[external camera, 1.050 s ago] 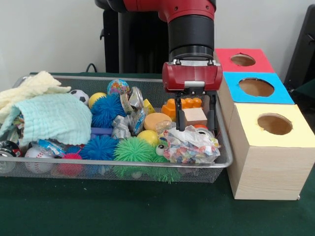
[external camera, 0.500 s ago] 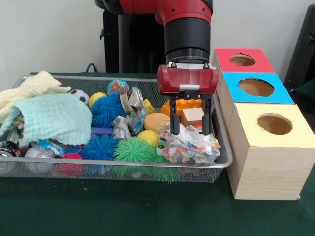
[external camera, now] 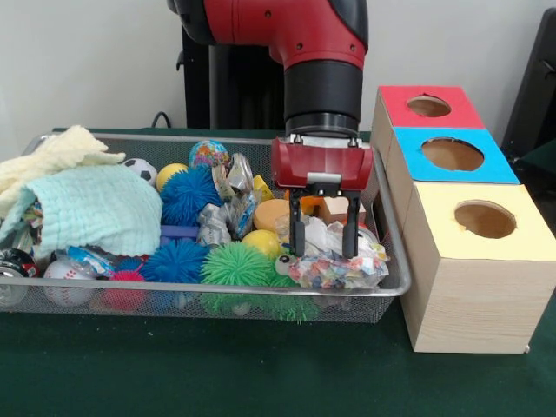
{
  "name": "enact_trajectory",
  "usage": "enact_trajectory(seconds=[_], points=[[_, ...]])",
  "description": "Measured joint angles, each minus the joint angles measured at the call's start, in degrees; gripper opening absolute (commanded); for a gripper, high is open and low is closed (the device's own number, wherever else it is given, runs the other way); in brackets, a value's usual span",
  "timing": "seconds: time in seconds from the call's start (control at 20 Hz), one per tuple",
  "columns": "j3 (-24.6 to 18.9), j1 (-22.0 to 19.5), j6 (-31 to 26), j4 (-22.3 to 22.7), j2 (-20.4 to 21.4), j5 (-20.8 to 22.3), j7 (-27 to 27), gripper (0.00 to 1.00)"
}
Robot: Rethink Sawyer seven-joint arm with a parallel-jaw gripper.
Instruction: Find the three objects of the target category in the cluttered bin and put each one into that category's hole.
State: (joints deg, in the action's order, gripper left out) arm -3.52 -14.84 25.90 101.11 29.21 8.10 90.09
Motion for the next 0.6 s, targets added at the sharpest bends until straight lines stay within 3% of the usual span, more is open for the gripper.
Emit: enact_trajectory(seconds=[0.3, 0.6], points=[[1.98, 1.90, 1.91, -0.73, -2.30, 0.00, 0.00, 1.00], [2.04, 2.19, 1.91, -0.69, -1.87, -0.01, 0.00, 1.00]])
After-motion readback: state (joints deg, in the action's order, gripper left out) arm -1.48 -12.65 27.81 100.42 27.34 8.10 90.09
